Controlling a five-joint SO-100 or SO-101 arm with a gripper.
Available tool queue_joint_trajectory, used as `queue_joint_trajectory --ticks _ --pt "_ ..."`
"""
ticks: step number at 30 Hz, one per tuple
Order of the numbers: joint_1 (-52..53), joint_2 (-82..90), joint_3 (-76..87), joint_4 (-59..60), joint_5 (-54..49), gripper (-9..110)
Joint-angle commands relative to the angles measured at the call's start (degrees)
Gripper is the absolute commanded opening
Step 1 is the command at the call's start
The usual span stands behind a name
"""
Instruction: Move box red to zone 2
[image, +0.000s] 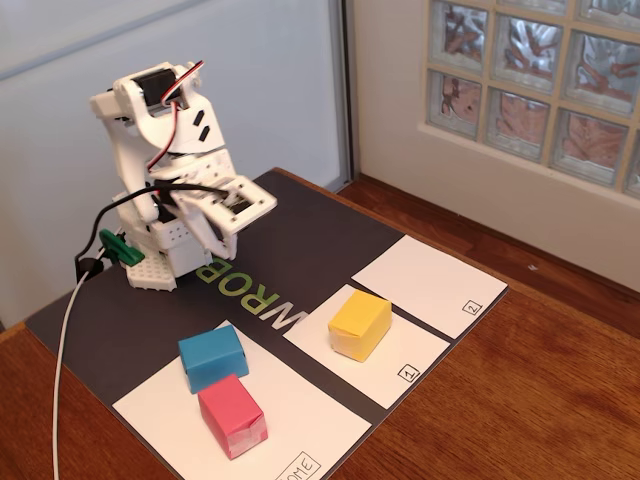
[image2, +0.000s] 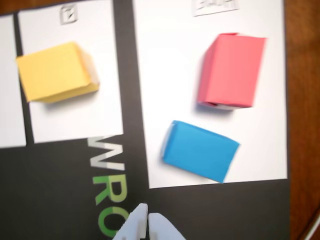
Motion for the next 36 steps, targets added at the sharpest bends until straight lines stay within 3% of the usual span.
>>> queue_joint_trajectory --ticks 1,9,17,26,32,36 --pt "4.9 -7.4 -9.0 -0.9 1.5 0" --pt "11.6 -27.0 -21.5 -6.5 -1.7 0" --pt "9.8 -42.3 -29.5 -10.3 -3.8 0" --pt "6.5 -49.1 -30.2 -9.1 1.7 5" --pt "6.5 -56.6 -40.0 -4.7 -1.7 6" --pt "6.6 -64.4 -54.5 3.7 -6.8 28"
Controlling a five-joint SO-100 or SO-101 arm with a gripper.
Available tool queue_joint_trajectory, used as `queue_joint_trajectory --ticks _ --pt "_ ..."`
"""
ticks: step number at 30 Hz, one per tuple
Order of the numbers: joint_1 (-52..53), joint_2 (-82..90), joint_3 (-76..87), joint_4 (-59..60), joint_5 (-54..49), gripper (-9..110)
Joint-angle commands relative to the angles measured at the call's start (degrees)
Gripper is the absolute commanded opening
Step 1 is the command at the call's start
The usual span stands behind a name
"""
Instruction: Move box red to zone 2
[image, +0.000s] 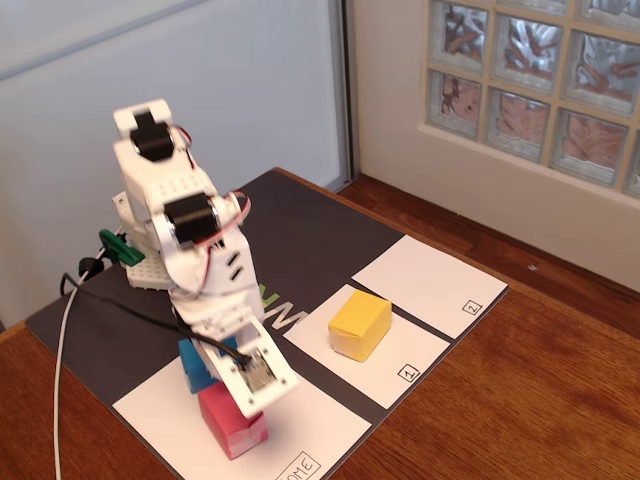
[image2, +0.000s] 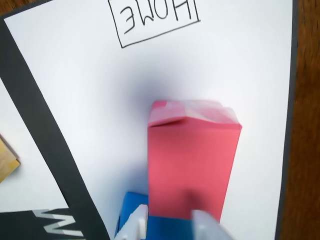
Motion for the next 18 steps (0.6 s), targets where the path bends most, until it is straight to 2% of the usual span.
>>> queue_joint_trajectory --ticks 1,9,15,18 --pt "-0.3 -2.8 -12.6 4.8 -3.9 31" --pt "-0.3 -3.3 -13.2 6.9 -10.5 50" --pt "-0.5 -2.7 -9.8 8.0 -10.8 49" --pt "-0.8 1.8 -1.1 1.4 -10.7 48"
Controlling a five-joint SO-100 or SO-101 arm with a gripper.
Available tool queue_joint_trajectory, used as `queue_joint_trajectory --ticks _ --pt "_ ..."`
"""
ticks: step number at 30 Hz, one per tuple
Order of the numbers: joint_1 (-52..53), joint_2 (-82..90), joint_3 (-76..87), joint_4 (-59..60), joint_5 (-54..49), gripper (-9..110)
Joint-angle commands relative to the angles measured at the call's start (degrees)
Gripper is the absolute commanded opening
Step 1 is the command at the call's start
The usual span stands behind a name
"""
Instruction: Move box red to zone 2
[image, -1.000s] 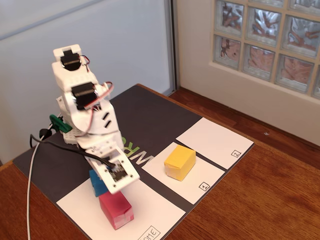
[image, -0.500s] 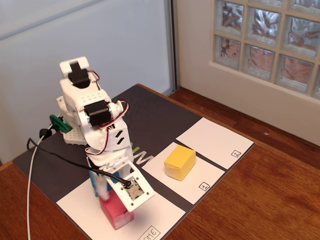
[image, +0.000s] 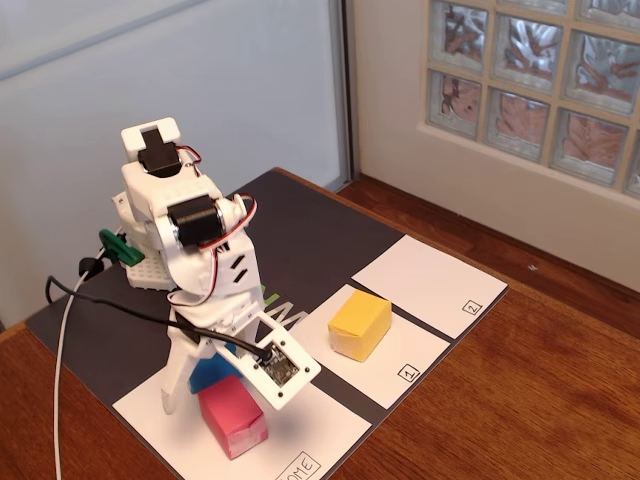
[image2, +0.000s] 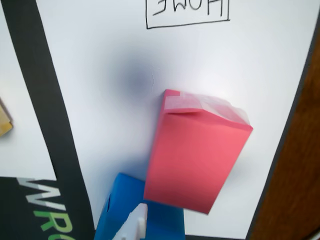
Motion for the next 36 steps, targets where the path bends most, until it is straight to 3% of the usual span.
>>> queue_joint_trajectory --ticks 1,19,32,36 --pt "-0.8 7.2 8.3 -6.8 -0.3 48" --pt "-0.5 17.8 39.2 -31.6 2.0 47" --pt "-0.2 12.1 40.3 -40.1 1.1 40" --pt "-0.4 11.4 40.3 -40.3 1.2 32"
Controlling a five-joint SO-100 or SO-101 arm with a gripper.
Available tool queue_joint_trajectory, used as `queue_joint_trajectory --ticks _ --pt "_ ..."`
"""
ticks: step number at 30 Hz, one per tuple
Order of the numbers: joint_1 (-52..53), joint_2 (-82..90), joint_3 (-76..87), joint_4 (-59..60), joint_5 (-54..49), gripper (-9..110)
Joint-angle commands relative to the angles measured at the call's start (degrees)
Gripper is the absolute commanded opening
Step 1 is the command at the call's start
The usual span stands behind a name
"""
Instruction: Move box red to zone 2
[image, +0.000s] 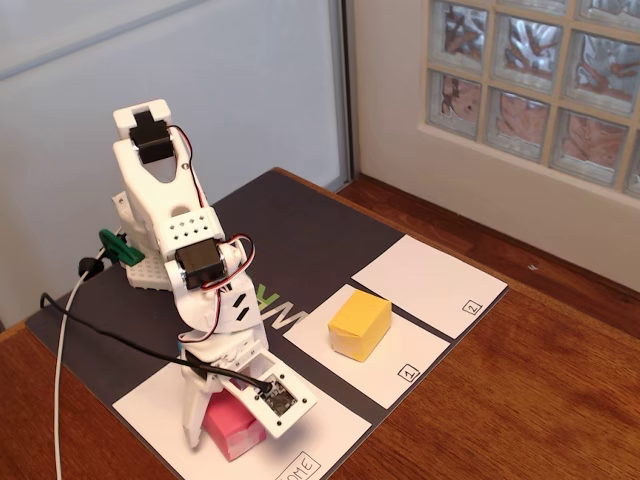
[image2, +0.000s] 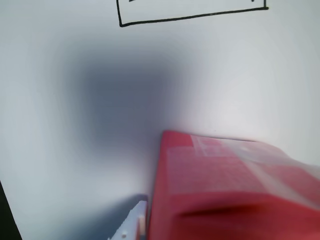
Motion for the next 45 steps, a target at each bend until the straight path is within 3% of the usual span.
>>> queue_joint_trajectory --ticks 1,13,38,45 --pt "-0.6 0.2 -0.6 -0.9 -0.1 30" --pt "0.3 2.2 -1.1 0.4 -1.0 0" --pt "-0.2 24.9 -14.0 42.5 -2.0 0" --pt "-6.4 32.6 -14.0 51.1 -1.2 0"
